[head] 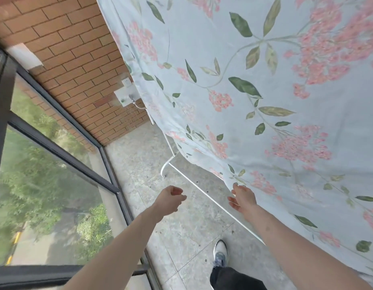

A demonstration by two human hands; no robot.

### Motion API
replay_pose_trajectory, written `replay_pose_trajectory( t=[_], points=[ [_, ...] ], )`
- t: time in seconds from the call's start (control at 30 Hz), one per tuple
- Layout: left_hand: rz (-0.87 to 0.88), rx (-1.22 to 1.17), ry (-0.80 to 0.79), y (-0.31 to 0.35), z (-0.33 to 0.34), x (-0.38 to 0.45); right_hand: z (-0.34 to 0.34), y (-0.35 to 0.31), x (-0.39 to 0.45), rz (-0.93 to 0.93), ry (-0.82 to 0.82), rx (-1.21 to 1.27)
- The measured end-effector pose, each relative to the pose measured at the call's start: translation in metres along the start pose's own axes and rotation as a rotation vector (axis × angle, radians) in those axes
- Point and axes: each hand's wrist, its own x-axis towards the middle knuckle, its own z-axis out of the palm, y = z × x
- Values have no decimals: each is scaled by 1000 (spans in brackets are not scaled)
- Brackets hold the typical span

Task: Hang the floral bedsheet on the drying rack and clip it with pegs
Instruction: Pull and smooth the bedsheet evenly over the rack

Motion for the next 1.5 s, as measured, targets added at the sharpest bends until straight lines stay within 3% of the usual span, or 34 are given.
replay_pose_trajectory(
  t=[0.27, 0.67, 0.9, 1.1, 1.2, 1.33, 1.5],
  points=[
    [-49, -7, 19, 43, -55, 100, 56, -37, 75, 83, 72, 78],
    [-105, -162, -119, 95, -37, 264, 72, -44, 129, 140, 229, 384],
    [-198, -411, -105, 85, -9, 382, 87, -14, 175, 120, 331, 629],
    [-197, -704, -211, 74, 8, 451, 84, 0, 224, 22, 413, 889],
    [-202, -774, -186, 59, 11, 470, 84, 3, 236, -13, 328, 975],
    [-193, -739, -34, 45, 10, 481, 90, 1, 238, -52, 258, 958],
    [-176, -663, 40, 21, 5, 493, 104, 16, 246, -85, 412, 819]
  ],
)
